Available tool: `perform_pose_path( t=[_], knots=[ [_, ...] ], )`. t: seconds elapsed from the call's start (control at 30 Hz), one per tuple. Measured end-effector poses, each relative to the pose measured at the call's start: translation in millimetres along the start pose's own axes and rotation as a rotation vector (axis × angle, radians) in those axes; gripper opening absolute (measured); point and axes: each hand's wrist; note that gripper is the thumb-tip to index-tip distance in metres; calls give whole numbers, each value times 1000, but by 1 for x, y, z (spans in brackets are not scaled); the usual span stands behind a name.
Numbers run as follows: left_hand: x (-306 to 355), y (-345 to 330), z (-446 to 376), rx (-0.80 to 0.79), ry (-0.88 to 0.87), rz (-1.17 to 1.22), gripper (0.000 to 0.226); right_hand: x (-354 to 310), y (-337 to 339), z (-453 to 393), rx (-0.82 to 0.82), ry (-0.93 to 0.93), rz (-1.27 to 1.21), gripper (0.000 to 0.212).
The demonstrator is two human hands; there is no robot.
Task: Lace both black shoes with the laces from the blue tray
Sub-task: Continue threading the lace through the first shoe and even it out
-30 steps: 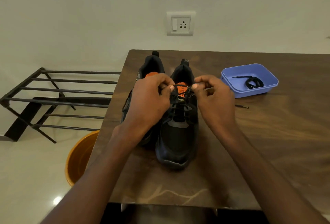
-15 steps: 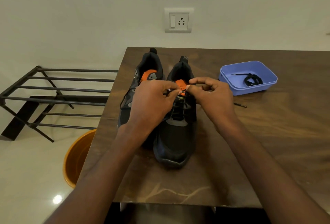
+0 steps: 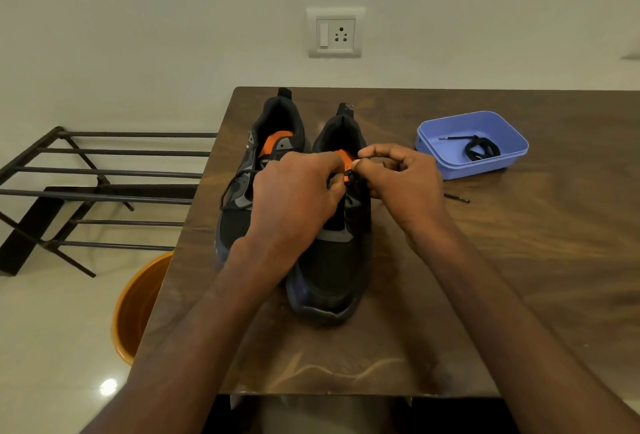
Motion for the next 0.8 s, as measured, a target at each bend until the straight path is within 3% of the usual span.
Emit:
perform_pose_path(
  t=[0.17,0.3,0.47,0.8],
  knots=[
    [-8,6,-6,-101,-46,55,14,2,1,1,-3,4,-8,11],
    [-16,-2,-4,-114,11,194,9,2,3,1,-31,-9,-43,13],
    [-25,-5,-10,-238,63,293,10,3,6,2,-92,-19,-92,16],
    [-8,-3,-14,-163,-34,-5,15,5,17,-1,-243,37,-78,41]
  ],
)
Point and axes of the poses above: each hand's wrist, its own z-axis away from the middle knuckle, its own y-axis out of the back of the hand, x = y × z, and after that the axes turned 12 degrees about y, right-handed
